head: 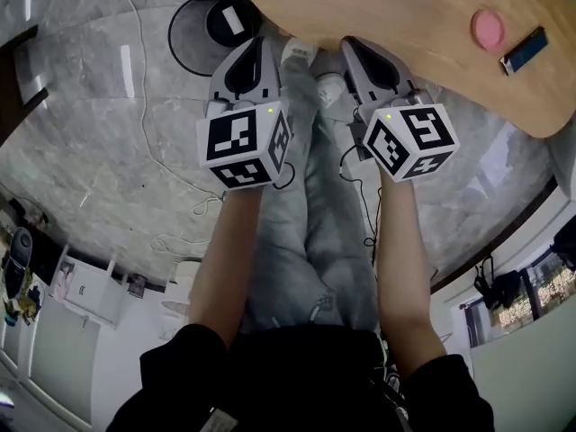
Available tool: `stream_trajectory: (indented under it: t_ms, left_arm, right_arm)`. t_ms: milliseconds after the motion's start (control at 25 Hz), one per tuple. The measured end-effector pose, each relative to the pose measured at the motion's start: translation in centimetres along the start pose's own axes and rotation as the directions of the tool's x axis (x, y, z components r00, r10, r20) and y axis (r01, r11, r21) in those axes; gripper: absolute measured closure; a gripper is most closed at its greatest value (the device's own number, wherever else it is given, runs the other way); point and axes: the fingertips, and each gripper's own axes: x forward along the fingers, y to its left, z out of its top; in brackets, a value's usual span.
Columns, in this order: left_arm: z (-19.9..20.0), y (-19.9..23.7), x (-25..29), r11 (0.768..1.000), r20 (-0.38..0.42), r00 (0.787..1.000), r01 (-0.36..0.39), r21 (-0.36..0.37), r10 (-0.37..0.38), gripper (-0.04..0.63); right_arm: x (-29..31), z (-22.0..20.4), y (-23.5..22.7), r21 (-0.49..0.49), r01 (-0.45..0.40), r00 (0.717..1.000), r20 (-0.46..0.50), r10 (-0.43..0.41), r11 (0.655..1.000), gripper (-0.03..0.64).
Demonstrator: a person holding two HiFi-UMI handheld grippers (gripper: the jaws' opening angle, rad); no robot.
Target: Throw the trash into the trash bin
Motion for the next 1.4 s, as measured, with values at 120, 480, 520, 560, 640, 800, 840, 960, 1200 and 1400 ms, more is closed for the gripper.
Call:
stream_trajectory:
  t_ms: [120,480,520,560,640,800,840,960,1200,1400]
  left_arm:
    - [0.5,-3.6,1.2,0.996,-0.018,0.998,0.066,0.058,-0.065,0.583]
    - [0.5,-12.5,4.7,0.962,-0.088,0.974,0.221,0.16,-0.209,0.583]
    - [0.5,-13.2,5.0,0.958,-0.096,0.971,0.233,0.167,-0.219,0.583]
    - [0.5,-13.8,5.2,0.954,-0.104,0.968,0.245,0.176,-0.229,0.583]
    - [0.5,-14.9,5.6,0.944,-0.121,0.962,0.266,0.193,-0.246,0.583]
    - [1.0,-16.6,6.8,0.927,-0.154,0.949,0.304,0.22,-0.275,0.583]
    - [1.2,-17.0,7.3,0.922,-0.161,0.946,0.314,0.226,-0.282,0.583]
    - [2.0,-18.0,8.6,0.91,-0.182,0.936,0.338,0.24,-0.3,0.583]
    - [3.8,-19.7,11.6,0.885,-0.217,0.917,0.386,0.261,-0.336,0.583]
    - [4.5,-20.3,12.9,0.866,-0.248,0.901,0.418,0.274,-0.356,0.583]
  right_arm:
    - [-2.5,0.2,-3.1,0.054,0.079,0.996,0.048,-0.082,0.995,0.601]
    - [-8.9,2.1,-12.1,-0.001,0.343,0.931,0.132,-0.34,0.939,0.6]
    - [-9.3,2.2,-12.8,-0.006,0.36,0.925,0.133,-0.356,0.933,0.6]
    - [-9.7,2.4,-13.6,-0.012,0.376,0.919,0.131,-0.371,0.927,0.6]
    - [-10.3,2.6,-15.1,-0.022,0.409,0.907,0.121,-0.404,0.912,0.598]
    - [-10.8,2.9,-17.7,-0.036,0.461,0.886,0.077,-0.458,0.886,0.561]
    - [-10.7,3.0,-18.4,-0.045,0.474,0.88,0.06,-0.471,0.879,0.514]
    - [-10.4,3.5,-20.2,-0.099,0.517,0.855,0.01,-0.519,0.85,0.489]
    - [-8.7,4.5,-23.9,-0.196,0.547,0.817,-0.084,-0.57,0.814,0.489]
    - [-7.3,4.7,-25.8,-0.213,0.544,0.802,-0.15,-0.578,0.811,0.495]
